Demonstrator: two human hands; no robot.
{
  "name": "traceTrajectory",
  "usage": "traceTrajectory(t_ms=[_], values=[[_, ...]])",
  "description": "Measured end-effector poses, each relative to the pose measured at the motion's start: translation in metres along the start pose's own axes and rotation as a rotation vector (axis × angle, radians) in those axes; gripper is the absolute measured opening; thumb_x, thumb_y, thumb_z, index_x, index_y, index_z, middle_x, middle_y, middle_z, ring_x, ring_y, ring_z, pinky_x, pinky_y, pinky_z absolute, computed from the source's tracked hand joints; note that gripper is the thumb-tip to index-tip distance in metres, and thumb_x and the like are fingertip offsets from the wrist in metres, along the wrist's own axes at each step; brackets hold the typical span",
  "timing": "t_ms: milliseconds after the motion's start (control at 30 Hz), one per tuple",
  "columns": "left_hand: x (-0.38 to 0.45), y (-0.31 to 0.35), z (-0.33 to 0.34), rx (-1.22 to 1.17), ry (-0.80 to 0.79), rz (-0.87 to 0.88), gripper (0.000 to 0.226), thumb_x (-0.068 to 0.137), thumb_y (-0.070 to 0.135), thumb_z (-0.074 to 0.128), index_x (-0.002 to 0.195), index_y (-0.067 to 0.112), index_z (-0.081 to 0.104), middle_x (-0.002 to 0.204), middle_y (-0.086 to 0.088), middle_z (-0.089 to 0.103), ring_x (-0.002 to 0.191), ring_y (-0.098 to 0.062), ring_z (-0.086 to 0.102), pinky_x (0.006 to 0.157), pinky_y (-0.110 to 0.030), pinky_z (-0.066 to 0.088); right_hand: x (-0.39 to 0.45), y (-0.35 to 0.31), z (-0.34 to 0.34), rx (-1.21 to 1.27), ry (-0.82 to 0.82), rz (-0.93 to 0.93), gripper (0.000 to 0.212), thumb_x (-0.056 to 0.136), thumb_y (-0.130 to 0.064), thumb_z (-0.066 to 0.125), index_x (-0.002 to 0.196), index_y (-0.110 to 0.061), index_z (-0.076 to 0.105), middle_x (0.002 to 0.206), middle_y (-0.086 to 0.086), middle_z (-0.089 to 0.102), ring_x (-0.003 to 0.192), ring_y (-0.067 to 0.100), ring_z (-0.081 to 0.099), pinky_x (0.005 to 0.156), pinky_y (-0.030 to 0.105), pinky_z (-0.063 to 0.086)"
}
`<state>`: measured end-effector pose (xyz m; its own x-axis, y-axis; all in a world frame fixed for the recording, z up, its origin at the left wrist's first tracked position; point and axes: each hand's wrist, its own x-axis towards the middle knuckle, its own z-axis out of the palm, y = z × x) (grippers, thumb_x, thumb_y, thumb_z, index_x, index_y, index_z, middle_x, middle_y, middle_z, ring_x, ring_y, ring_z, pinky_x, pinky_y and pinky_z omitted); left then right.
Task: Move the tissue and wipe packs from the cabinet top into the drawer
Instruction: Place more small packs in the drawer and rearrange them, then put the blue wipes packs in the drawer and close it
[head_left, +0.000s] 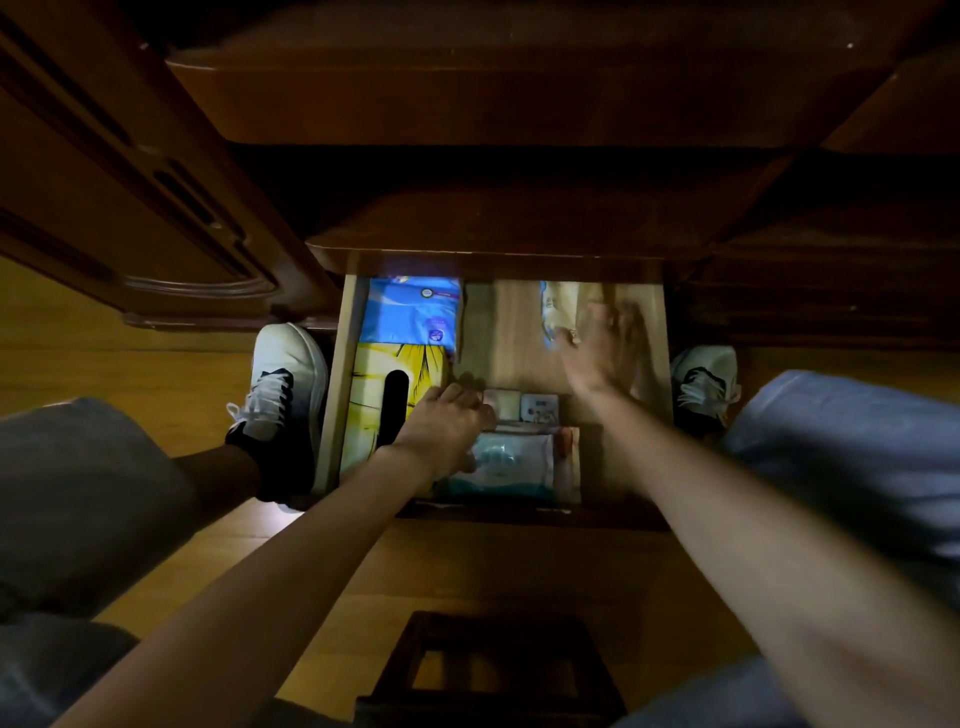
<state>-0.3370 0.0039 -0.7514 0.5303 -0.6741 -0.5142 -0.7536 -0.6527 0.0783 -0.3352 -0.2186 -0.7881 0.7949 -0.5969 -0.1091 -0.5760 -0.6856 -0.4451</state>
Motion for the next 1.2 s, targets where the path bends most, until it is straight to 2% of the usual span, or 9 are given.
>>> traceTrajectory(t_ms=[133,267,367,533,667,800,933,1100,1200], values=[[-0.001,-0.004,-0.003,-0.130,-0.004,0.018,0.076,0.080,0.041,0.075,0.146,0.029,0.038,0.148,-0.002,0.039,0.138,-0.024,0.032,0.112,-0.040,0.029,0.022,0.001,0.025,-0.110,-0.261,0.090,0.065,0.092,-0.046,0.061,0.150,-0.035,0.033,0.164,0.006,0.017,0.151,0.034,0.011,0.114,0.054,0.026],[0.001,-0.016,-0.009,-0.448,0.130,-0.030,0.027,0.083,0.036,0.066,0.109,0.032,0.058,0.141,0.006,0.051,0.134,-0.021,0.041,0.102,-0.037,0.041,0.024,-0.002,0.041,-0.146,-0.344,-0.103,0.044,0.089,-0.010,0.066,0.131,-0.018,0.056,0.147,0.013,0.043,0.136,0.033,0.039,0.105,0.041,0.042],[0.003,-0.028,-0.007,-0.483,0.217,-0.061,0.030,0.086,0.035,0.066,0.113,0.021,0.068,0.133,0.007,0.060,0.127,-0.018,0.049,0.094,-0.032,0.048,0.014,-0.021,0.044,-0.085,-0.432,-0.280,0.034,0.085,0.001,0.063,0.116,-0.012,0.066,0.133,0.013,0.056,0.125,0.033,0.052,0.093,0.035,0.049],[-0.002,-0.038,0.001,-0.531,0.360,-0.091,0.020,0.093,0.026,0.059,0.104,0.018,0.073,0.123,0.008,0.067,0.121,-0.019,0.054,0.091,-0.037,0.051,-0.005,-0.022,0.051,-0.091,-0.505,-0.514,0.043,0.075,0.017,0.060,0.106,-0.012,0.067,0.141,0.005,0.052,0.137,0.026,0.039,0.104,0.024,0.023],[-0.008,-0.037,0.014,-0.332,0.400,-0.153,0.034,0.099,0.035,0.049,0.124,0.019,0.065,0.146,-0.001,0.045,0.135,-0.024,0.036,0.103,-0.045,0.042,-0.008,-0.016,0.036,-0.099,-0.567,-0.534,0.043,0.077,0.016,0.062,0.104,-0.017,0.067,0.147,0.002,0.047,0.146,0.029,0.027,0.116,0.033,0.017],[-0.015,-0.036,0.015,-0.303,0.213,-0.199,0.052,0.103,0.041,0.038,0.148,0.014,0.040,0.165,-0.004,0.010,0.151,-0.023,0.007,0.108,-0.046,0.039,-0.010,-0.031,0.002,-0.128,-0.513,-0.483,0.056,0.078,0.007,0.060,0.121,-0.028,0.064,0.162,0.002,0.027,0.150,0.027,0.014,0.120,0.037,0.011],[-0.026,-0.034,-0.016,-0.249,0.095,-0.192,0.060,0.101,0.046,0.041,0.153,0.017,0.030,0.165,-0.004,0.012,0.150,-0.023,0.014,0.117,-0.047,0.023,-0.020,-0.050,-0.054,-0.093,-0.487,-0.484,0.054,0.082,-0.002,0.060,0.127,-0.033,0.061,0.145,-0.003,0.049,0.136,0.022,0.039,0.106,0.032,0.034],[-0.057,-0.029,-0.100,-0.322,0.195,-0.195,0.046,0.096,0.040,0.053,0.140,0.024,0.050,0.146,-0.004,0.047,0.125,-0.030,0.053,0.094,-0.039,0.047,-0.040,-0.059,-0.147,-0.037,-0.490,-0.450,0.046,0.095,-0.008,0.052,0.126,-0.041,0.059,0.142,-0.008,0.053,0.127,0.013,0.051,0.098,0.033,0.044],[-0.087,-0.021,-0.180,-0.254,0.477,-0.134,0.030,0.094,0.041,0.054,0.124,0.039,0.060,0.134,0.009,0.056,0.114,-0.021,0.061,0.088,-0.035,0.050,-0.048,-0.074,-0.224,0.002,-0.313,-0.538,0.033,0.097,-0.017,0.050,0.112,-0.043,0.066,0.111,-0.014,0.070,0.060,0.003,0.063,0.052,0.017,0.046]])
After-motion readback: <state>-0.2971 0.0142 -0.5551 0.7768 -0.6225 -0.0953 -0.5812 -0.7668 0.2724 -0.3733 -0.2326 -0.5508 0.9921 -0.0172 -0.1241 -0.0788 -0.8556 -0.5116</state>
